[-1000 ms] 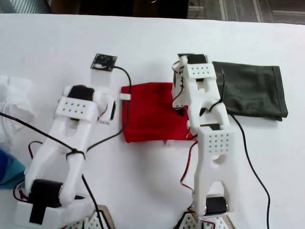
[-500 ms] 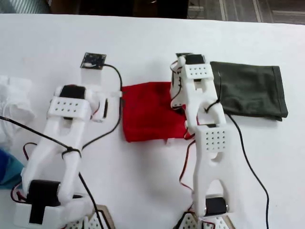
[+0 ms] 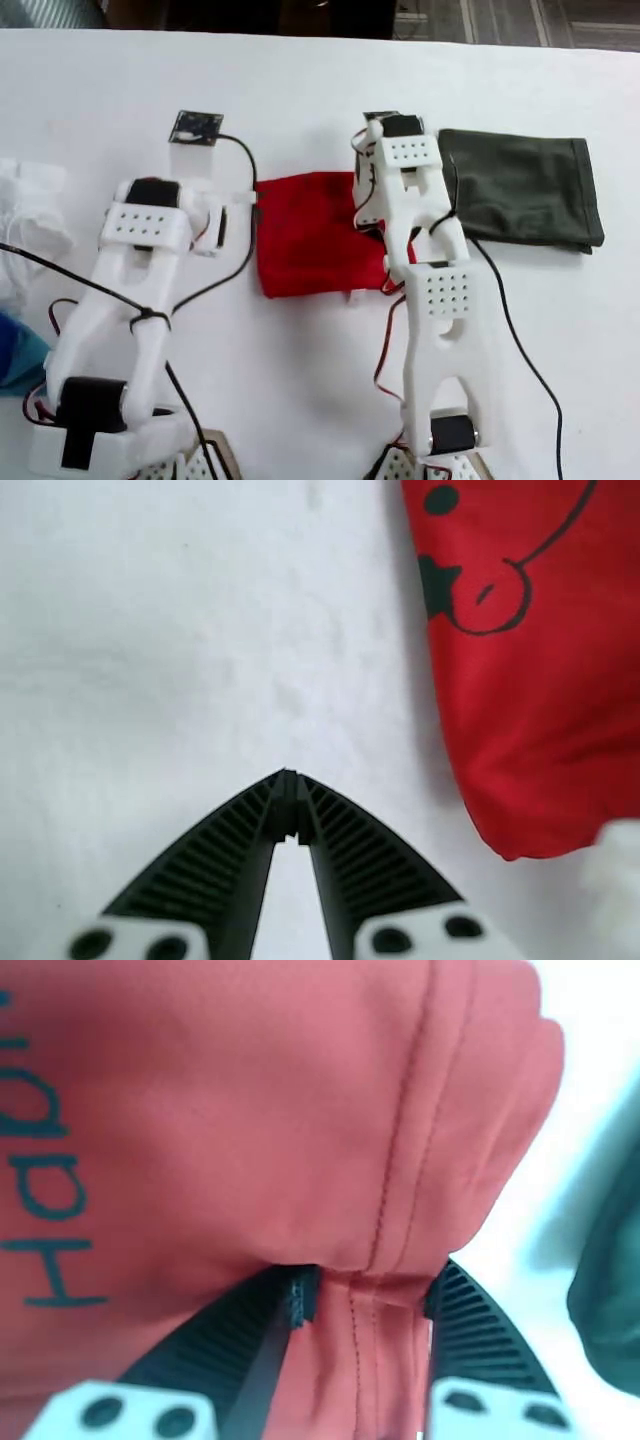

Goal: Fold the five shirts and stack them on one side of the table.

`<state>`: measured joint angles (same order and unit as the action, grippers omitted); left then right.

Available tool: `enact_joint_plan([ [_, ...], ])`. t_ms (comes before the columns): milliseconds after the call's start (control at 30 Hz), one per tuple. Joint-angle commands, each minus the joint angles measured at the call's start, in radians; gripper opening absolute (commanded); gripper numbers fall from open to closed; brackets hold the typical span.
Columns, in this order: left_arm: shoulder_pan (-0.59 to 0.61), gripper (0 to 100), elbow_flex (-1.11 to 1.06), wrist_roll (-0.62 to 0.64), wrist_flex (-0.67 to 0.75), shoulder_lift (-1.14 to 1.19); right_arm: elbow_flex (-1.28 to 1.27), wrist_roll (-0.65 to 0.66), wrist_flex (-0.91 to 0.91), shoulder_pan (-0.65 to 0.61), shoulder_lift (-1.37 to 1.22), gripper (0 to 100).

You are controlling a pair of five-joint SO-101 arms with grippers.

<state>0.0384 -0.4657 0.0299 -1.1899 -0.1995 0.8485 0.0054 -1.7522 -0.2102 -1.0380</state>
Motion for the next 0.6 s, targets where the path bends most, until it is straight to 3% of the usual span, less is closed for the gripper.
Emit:
enact_joint_plan([
  [0,0.009,3,0.013,-0.005,0.006,-0.044,-0.017,0.009,-0.016,-0.039,-0.03,5.3],
  [33,0.009,3,0.013,-0.005,0.006,-0.044,-0.015,0.009,-0.016,-0.036,-0.03,0.9],
  [400,0.029,3,0.013,-0.005,-0.002,-0.044,-0.014,0.012,-0.016,0.027,0.096,2.1],
  [567,0.043,3,0.013,-0.005,0.0,-0.044,-0.021,0.141,-0.015,0.042,0.297,2.1],
])
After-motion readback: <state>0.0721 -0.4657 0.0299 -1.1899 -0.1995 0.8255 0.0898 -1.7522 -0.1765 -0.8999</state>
